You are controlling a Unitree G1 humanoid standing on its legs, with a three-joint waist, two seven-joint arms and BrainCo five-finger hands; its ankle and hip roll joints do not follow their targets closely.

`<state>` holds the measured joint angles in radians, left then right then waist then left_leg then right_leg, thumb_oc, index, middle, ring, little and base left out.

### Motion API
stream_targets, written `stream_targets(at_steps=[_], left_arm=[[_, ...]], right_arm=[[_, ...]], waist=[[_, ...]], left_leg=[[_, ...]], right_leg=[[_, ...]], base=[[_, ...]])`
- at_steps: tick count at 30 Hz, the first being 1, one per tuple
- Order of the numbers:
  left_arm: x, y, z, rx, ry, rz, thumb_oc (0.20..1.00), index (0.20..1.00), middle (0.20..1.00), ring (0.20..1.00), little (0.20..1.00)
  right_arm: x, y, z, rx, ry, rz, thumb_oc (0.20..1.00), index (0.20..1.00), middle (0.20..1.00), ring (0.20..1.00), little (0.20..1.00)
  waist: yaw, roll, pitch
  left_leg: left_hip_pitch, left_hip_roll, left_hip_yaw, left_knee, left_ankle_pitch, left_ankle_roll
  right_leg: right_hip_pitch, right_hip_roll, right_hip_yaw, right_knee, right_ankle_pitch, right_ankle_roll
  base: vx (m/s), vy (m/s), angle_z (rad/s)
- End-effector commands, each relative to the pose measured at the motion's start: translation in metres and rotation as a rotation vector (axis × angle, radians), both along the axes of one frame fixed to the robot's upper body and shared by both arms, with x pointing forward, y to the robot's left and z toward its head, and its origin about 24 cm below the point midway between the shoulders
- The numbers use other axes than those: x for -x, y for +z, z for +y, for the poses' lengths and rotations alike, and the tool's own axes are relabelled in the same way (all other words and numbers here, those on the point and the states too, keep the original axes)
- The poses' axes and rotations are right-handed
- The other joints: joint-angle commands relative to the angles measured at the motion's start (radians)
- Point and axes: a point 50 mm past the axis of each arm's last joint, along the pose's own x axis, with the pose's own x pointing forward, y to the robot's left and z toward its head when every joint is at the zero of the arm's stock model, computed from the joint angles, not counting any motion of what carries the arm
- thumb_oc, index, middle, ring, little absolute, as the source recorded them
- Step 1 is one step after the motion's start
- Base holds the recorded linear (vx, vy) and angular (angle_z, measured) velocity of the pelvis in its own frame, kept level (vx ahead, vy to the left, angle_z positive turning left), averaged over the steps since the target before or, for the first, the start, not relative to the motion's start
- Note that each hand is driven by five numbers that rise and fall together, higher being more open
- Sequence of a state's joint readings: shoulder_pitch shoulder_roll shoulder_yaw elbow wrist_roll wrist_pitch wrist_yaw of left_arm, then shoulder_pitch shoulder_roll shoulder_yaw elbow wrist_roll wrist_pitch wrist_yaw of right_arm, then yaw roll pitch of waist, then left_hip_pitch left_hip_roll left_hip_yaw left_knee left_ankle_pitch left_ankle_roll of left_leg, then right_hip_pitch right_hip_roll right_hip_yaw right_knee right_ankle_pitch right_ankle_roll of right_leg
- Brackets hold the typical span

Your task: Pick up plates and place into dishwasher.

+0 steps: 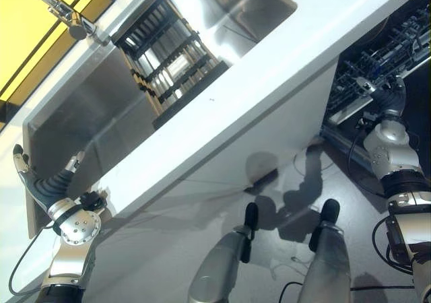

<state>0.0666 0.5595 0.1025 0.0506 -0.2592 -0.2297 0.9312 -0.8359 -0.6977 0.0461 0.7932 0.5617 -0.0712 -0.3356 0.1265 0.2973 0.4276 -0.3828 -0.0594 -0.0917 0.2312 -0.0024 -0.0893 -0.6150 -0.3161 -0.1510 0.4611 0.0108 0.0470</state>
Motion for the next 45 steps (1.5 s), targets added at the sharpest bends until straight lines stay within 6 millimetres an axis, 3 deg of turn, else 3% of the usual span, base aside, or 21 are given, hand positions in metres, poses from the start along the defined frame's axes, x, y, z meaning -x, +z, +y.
stream_targets(at_steps=[1,8,17,18,22,29,38,45], left_arm=[[0.001,0.007,-0.008,0.018,-0.04,-0.061,1.0,1.0,1.0,1.0,1.0],[0.001,0.011,-0.008,0.01,-0.051,-0.077,1.0,1.0,1.0,1.0,1.0],[-0.006,0.012,-0.007,0.003,-0.054,-0.056,1.0,1.0,1.0,1.0,1.0],[-0.006,0.012,-0.007,0.002,-0.057,-0.057,1.0,1.0,1.0,1.0,1.0],[-0.009,0.014,-0.002,-0.014,-0.061,-0.042,1.0,1.0,1.0,1.0,1.0],[-0.013,0.014,-0.001,-0.043,-0.067,-0.03,1.0,1.0,1.0,1.0,1.0],[-0.011,0.007,-0.001,-0.09,-0.084,0.017,1.0,1.0,1.0,1.0,1.0],[0.001,-0.02,-0.007,-0.085,-0.093,0.091,1.0,1.0,1.0,1.0,1.0]], right_arm=[[0.008,0.144,0.038,0.245,0.133,-0.445,1.0,1.0,1.0,1.0,1.0],[0.012,0.139,0.028,0.225,0.062,-0.45,1.0,1.0,1.0,1.0,1.0],[0.022,0.107,0.005,0.258,-0.118,-0.343,1.0,1.0,1.0,1.0,1.0],[0.023,0.106,0.004,0.262,-0.125,-0.339,1.0,1.0,1.0,1.0,1.0],[0.036,0.087,-0.013,0.291,-0.199,-0.267,1.0,1.0,1.0,1.0,1.0],[0.051,0.055,-0.029,0.266,-0.26,-0.19,1.0,1.0,1.0,1.0,1.0],[0.08,-0.017,-0.047,0.161,-0.419,-0.052,1.0,1.0,1.0,1.0,1.0],[0.126,-0.071,-0.059,0.056,-0.659,0.029,1.0,1.0,1.0,1.0,1.0]], waist=[[0.019,0.114,0.092],[-0.002,0.112,0.091],[-0.07,0.081,0.069],[-0.072,0.077,0.068],[-0.109,0.03,0.05],[-0.138,-0.037,-0.007],[-0.155,-0.105,-0.108],[-0.179,-0.112,-0.152]], left_leg=[[-0.068,-0.017,0.035,0.16,0.092,0.025],[-0.049,-0.023,0.063,0.166,0.046,0.034],[0.003,-0.046,0.132,0.221,-0.08,0.063],[0.002,-0.048,0.136,0.219,-0.075,0.065],[0.055,-0.046,0.169,0.226,-0.131,0.08],[0.15,-0.046,0.203,0.166,-0.138,0.1],[0.262,-0.063,0.227,0.139,-0.184,0.14],[0.336,-0.088,0.23,0.107,-0.199,0.166]], right_leg=[[0.051,0.028,0.017,-0.17,0.006,-0.018],[0.06,0.02,0.029,-0.165,0.012,-0.007],[0.13,0.016,0.086,-0.182,0.039,0.019],[0.13,0.014,0.09,-0.189,0.049,0.02],[0.188,0.013,0.117,-0.2,0.064,0.043],[0.282,-0.004,0.135,-0.281,0.113,0.078],[0.404,-0.03,0.106,-0.36,0.17,0.09],[0.417,-0.048,0.118,-0.341,0.21,0.094]], base=[[0.0,0.0,0.0],[0.0,0.0,0.0],[0.01,0.048,0.05],[-0.03,0.027,0.01],[-0.02,0.018,-0.05],[-0.03,0.029,-0.21],[-0.01,0.026,-0.12],[0.03,0.122,-0.09]])
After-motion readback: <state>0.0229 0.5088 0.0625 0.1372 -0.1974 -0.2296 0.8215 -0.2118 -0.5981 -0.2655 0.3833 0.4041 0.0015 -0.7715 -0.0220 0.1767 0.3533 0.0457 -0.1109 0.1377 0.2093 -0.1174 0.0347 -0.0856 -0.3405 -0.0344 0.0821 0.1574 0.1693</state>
